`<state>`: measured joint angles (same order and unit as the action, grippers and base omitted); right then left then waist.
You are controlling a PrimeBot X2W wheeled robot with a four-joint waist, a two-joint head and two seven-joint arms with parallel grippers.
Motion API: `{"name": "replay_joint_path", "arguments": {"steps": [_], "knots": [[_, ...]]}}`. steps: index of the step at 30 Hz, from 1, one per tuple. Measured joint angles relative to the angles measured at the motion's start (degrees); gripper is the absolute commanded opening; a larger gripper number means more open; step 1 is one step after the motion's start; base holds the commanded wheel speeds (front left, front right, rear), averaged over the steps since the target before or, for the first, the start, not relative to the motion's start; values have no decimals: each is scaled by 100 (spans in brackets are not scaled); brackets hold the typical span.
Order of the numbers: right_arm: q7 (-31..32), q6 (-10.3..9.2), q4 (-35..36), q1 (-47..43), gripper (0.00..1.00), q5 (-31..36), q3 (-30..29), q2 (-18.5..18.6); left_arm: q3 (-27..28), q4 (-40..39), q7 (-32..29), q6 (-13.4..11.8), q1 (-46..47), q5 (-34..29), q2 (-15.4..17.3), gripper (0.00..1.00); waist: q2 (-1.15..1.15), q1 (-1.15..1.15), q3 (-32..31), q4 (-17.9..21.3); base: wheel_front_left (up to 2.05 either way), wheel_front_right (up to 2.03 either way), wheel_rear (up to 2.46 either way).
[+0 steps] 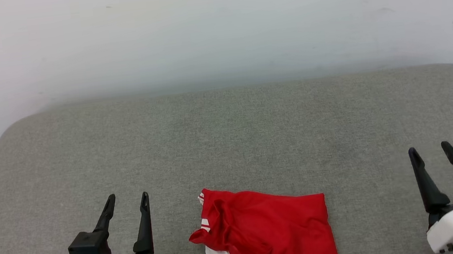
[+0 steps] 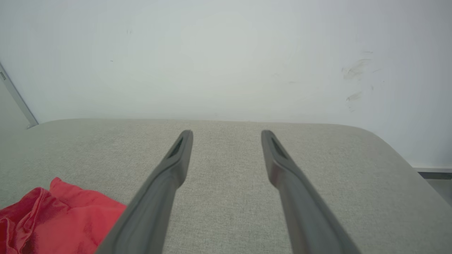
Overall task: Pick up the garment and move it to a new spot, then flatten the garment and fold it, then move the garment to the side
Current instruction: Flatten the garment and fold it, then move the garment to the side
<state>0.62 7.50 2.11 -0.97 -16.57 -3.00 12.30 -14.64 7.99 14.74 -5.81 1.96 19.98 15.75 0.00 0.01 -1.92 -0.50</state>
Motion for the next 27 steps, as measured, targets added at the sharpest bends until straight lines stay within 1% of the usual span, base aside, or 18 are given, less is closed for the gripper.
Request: {"name": "replay_joint_path", "arguments": {"steps": [5,10,21,23,27], "knots": [[-11,0,289,-439,100,261,-90,-216,15,-32,5,-77,-92,-1,15,100,0,0,-86,10,0,0,0],[1,0,387,-654,100,308,-87,-366,31,-52,5,-127,-193,0,42,100,0,0,-132,52,0,0,0],[114,0,475,-658,100,349,-190,-438,4,-44,7,-135,-224,36,53,100,0,0,-135,23,0,0,0],[179,0,475,-658,100,341,-246,-442,-1,-41,7,-144,-216,36,56,100,0,0,-125,1,0,0,0],[381,0,355,-658,100,121,-513,-427,-1,-57,8,-151,-168,35,58,100,0,-1,-86,-58,0,0,0]]}}
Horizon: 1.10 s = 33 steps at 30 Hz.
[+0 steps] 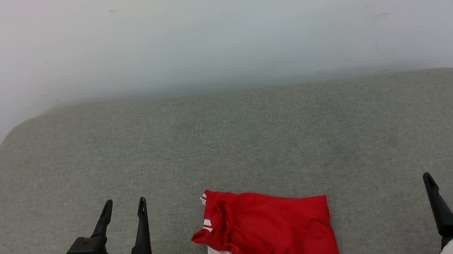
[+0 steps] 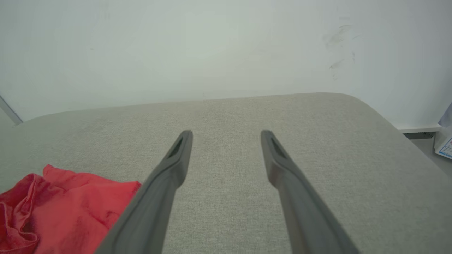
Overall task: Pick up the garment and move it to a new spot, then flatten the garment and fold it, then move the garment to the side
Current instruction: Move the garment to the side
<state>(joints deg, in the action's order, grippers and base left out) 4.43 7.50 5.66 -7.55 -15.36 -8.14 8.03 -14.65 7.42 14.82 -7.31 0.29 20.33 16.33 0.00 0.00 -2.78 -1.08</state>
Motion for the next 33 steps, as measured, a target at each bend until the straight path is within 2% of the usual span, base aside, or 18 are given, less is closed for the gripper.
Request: {"name": "replay_joint_path", "arguments": {"steps": [3,7,15,23,32,33], "knots": [[274,0,-213,5,100,-280,-115,153,5,-55,1,-9,48,-5,-4,100,0,0,65,-62,0,0,0],[975,0,-558,25,100,-876,-71,414,-23,-188,8,-19,161,-78,-57,100,0,0,169,-210,0,0,0],[2448,0,-793,237,100,-1650,632,586,-56,-386,9,8,376,-201,-199,100,0,0,613,-528,0,0,0],[2907,0,-946,721,100,-2224,1261,549,20,-458,16,163,678,-311,-407,100,0,-1,1142,-829,0,0,0],[3599,7,-1506,1020,100,-2518,1344,468,183,-416,16,330,795,-460,-575,100,0,0,1467,-1020,0,0,0],[3623,5,-1528,1044,44,-2525,1351,454,203,-408,16,337,795,-483,-589,100,0,0,1467,-1015,0,0,0]]}}
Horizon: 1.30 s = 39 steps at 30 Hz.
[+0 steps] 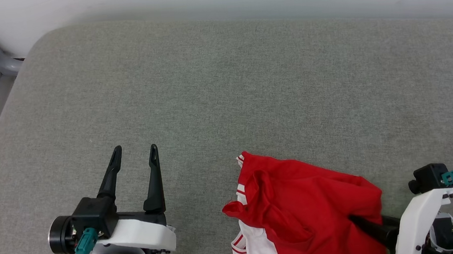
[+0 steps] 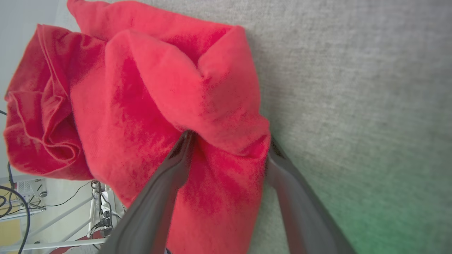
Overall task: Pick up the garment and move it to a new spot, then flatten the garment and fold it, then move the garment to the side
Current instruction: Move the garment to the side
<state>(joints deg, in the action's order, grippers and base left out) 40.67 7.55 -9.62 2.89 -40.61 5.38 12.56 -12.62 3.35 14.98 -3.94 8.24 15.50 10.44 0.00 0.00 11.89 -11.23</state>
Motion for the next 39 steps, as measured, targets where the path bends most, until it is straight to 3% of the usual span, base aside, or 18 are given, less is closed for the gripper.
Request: {"name": "replay_joint_path", "arguments": {"steps": [1,2,6,14,25,33,39], "knots": [[15,0,-2,23,9,-9,15,-8,13,11,0,16,1,-23,-10,100,0,0,-3,5,0,0,0],[15,0,-5,50,0,-23,31,-21,24,21,0,43,1,-30,-23,100,0,0,-10,11,0,0,0],[-37,-5,181,124,0,-78,92,-115,89,65,0,104,-1,-99,-57,100,0,0,-96,54,0,0,0],[-101,-5,813,350,0,478,176,149,224,87,8,193,-147,-190,-52,100,0,0,-376,370,0,0,0],[291,-5,1312,509,0,1155,-64,661,305,-73,8,285,-292,-324,20,100,0,0,-531,1469,0,0,0],[223,-5,751,1050,0,1258,-246,732,248,-151,8,371,3,-415,125,100,0,0,-247,2428,0,0,0],[-164,-4,-48,1749,0,1471,-672,871,152,-341,-97,455,436,-546,256,100,0,0,329,2824,0,0,0]]}}
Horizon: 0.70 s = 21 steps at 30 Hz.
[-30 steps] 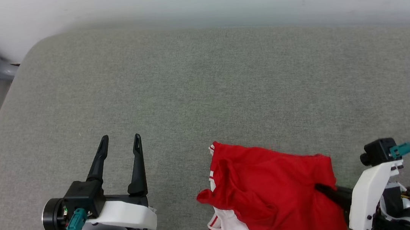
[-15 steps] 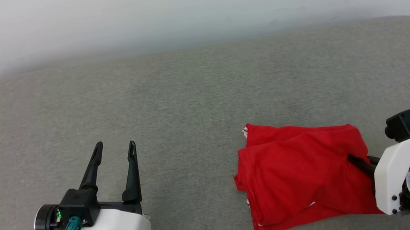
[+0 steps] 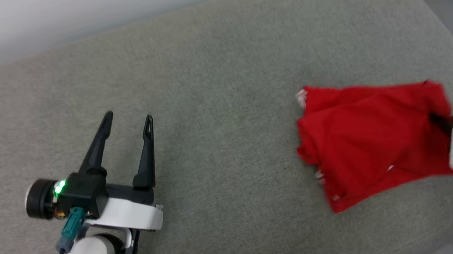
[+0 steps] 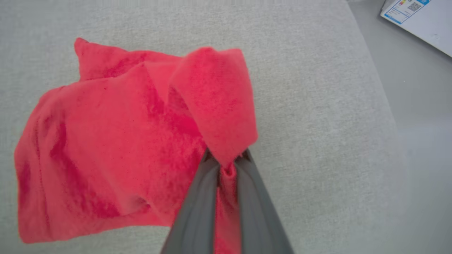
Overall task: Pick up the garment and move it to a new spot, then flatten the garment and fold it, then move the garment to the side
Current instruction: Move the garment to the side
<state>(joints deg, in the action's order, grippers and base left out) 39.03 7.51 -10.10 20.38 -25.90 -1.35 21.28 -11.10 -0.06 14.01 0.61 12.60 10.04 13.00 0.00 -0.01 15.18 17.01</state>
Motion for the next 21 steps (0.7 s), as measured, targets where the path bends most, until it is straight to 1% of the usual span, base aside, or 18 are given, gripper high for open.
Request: {"name": "replay_joint_path", "arguments": {"steps": [6,9,14,18,21], "knots": [[-500,1,-784,814,0,291,-565,312,-91,-299,-183,90,520,-132,141,100,0,0,717,135,0,0,0],[-784,0,-1104,1247,0,492,-840,503,-88,-434,-234,100,705,-180,227,100,0,0,1075,137,0,0,0],[-1232,1,-1649,1757,0,964,-1289,690,-59,-598,-293,127,1004,-226,322,100,0,-1,1597,77,0,0,0],[-1501,1,-2034,1998,0,1276,-1606,698,-107,-646,-292,142,1189,-245,336,100,0,-1,1888,-44,0,0,0],[-1844,1,-2285,2100,0,1630,-1836,628,-136,-639,-272,144,1263,-252,337,100,0,-1,2001,-156,0,0,0]]}}
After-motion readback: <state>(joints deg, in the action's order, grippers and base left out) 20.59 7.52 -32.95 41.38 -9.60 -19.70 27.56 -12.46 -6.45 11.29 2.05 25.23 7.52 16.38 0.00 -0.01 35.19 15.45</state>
